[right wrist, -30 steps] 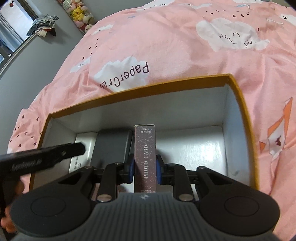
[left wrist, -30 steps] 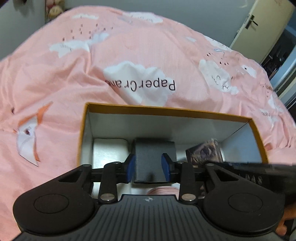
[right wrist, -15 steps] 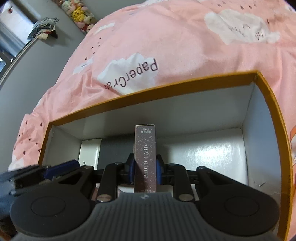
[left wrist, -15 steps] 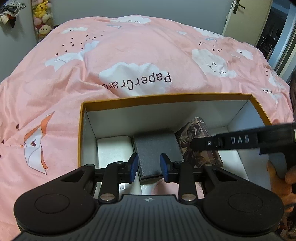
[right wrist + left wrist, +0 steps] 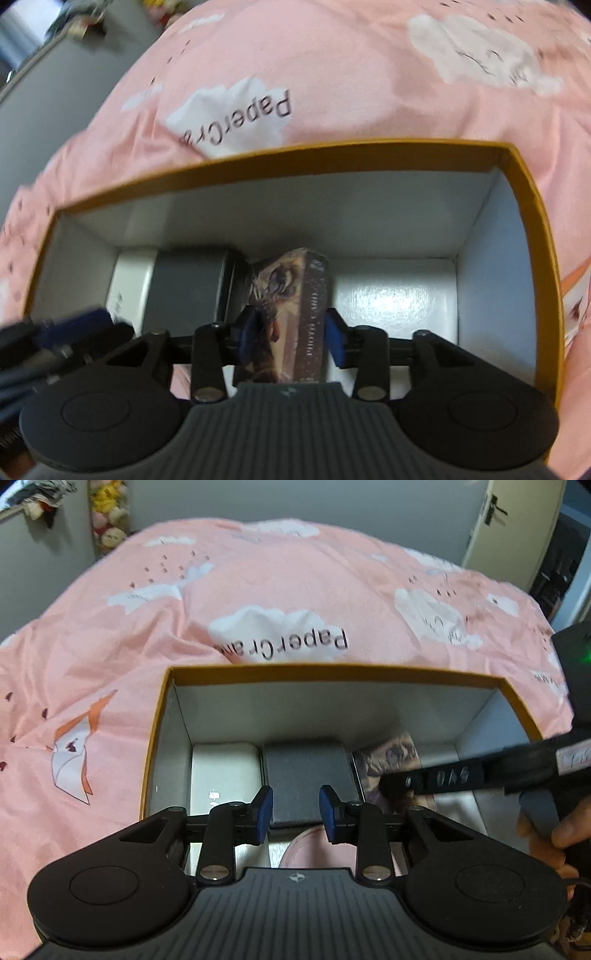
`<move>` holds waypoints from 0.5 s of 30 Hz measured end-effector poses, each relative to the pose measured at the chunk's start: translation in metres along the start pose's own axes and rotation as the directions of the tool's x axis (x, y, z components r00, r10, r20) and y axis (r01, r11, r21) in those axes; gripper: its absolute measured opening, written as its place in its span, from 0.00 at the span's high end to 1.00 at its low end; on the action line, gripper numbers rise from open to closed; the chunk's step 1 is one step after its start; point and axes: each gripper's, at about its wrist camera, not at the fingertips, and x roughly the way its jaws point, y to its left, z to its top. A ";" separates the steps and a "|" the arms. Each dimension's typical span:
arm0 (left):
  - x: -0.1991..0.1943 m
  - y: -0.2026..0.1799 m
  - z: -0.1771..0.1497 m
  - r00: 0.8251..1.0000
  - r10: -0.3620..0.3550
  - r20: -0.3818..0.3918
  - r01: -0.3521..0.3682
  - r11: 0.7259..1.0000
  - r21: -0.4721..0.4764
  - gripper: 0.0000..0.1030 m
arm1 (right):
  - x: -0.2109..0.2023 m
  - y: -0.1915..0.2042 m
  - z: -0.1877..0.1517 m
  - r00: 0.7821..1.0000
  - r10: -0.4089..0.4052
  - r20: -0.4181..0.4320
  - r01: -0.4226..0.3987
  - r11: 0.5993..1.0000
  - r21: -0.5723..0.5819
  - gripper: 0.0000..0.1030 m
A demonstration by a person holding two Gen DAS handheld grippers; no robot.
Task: Organize objects
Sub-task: 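Lower the photo card pack into the box and open the right tool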
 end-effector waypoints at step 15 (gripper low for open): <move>0.002 0.003 -0.011 1.000 0.022 0.013 -0.022 0.999 -0.047 0.67 | -0.007 0.034 -0.015 0.986 -0.106 -0.127 0.034 0.879 -0.475 0.38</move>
